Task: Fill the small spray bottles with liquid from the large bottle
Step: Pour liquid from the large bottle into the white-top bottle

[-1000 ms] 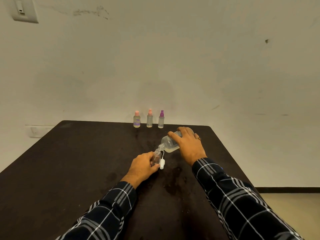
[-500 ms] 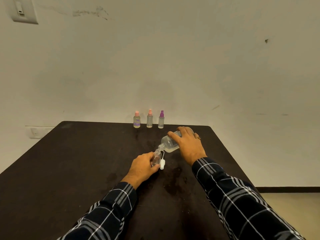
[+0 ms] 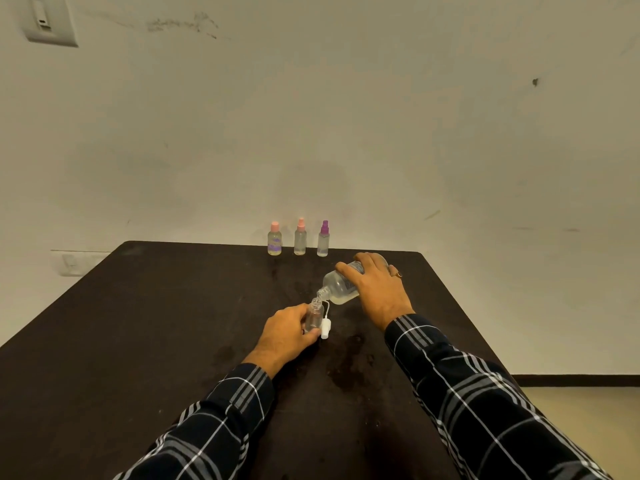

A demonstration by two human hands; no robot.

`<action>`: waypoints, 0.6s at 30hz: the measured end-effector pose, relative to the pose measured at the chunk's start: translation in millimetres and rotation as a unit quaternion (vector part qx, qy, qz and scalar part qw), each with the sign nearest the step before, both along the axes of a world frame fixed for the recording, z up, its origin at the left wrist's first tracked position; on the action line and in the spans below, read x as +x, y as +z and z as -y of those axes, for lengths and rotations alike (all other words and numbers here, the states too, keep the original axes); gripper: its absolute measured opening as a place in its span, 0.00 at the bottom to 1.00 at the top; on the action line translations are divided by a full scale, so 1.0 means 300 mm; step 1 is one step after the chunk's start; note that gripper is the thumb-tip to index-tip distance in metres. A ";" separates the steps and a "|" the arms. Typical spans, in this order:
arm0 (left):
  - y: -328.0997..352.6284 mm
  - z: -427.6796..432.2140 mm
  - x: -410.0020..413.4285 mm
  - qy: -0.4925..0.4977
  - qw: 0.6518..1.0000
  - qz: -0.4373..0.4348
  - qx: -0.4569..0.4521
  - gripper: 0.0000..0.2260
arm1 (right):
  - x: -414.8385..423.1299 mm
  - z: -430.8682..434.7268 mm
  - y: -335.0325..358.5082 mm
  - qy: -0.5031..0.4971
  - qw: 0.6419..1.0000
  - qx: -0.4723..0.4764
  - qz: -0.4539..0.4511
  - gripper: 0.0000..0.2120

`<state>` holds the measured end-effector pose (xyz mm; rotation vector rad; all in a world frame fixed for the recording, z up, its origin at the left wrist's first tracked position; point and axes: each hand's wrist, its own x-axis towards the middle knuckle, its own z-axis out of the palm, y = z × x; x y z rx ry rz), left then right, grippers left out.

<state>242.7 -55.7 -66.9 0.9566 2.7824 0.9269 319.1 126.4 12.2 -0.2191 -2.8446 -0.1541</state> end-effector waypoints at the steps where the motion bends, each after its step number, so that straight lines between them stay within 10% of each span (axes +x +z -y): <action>1: 0.000 0.000 0.000 0.000 1.000 -0.001 0.000 0.15 | 0.000 0.000 0.001 0.001 1.000 0.002 0.000 0.33; 18: -0.006 -0.002 -0.004 0.000 1.000 0.002 0.003 0.17 | -0.003 -0.004 -0.003 -0.001 1.000 0.016 -0.001 0.34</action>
